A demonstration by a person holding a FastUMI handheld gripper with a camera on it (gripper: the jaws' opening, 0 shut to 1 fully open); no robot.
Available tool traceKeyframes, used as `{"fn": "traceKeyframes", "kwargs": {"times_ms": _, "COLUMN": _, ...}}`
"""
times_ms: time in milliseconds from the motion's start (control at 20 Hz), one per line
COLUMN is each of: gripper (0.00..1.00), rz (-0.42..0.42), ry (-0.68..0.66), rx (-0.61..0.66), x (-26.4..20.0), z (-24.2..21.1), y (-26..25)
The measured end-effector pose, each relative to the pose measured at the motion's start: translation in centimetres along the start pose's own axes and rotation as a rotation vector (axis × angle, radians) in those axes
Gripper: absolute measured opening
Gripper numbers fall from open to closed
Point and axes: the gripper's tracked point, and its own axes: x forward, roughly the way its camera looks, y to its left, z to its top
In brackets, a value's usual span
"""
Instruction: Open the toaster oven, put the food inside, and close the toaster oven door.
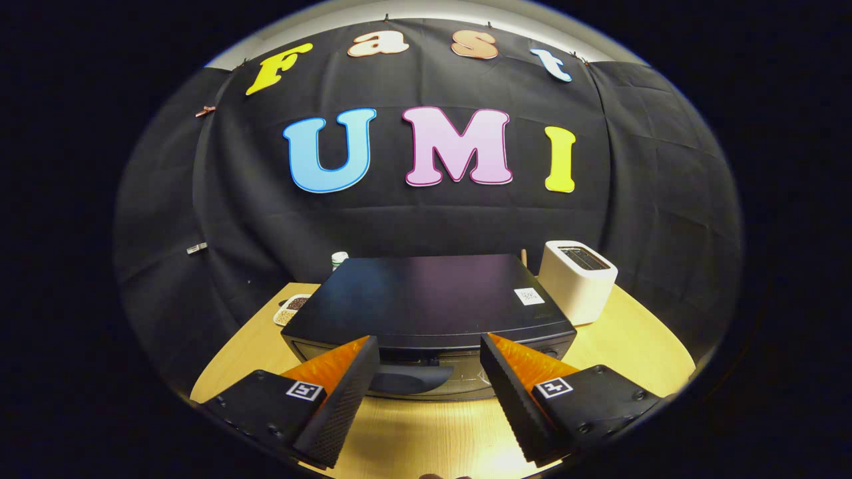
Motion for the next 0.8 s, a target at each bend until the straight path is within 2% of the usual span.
{"fn": "traceKeyframes", "kwargs": {"times_ms": 250, "gripper": 1.0, "rz": -0.003, "ry": 0.109, "rx": 0.026, "x": 2.0, "z": -3.2, "y": 1.3}}
{"fn": "traceKeyframes", "kwargs": {"times_ms": 350, "gripper": 1.0, "rz": -0.015, "ry": 0.101, "rx": 0.05, "x": 2.2, "z": -2.6, "y": 1.2}}
{"fn": "traceKeyframes", "kwargs": {"times_ms": 550, "gripper": 0.99, "rz": -0.022, "ry": 0.14, "rx": 0.01, "x": 2.3, "z": -3.1, "y": 1.3}}
{"fn": "traceKeyframes", "kwargs": {"times_ms": 800, "gripper": 1.0, "rz": 0.008, "ry": 0.221, "rx": 0.094, "x": 1.8, "z": -4.2, "y": 1.1}}
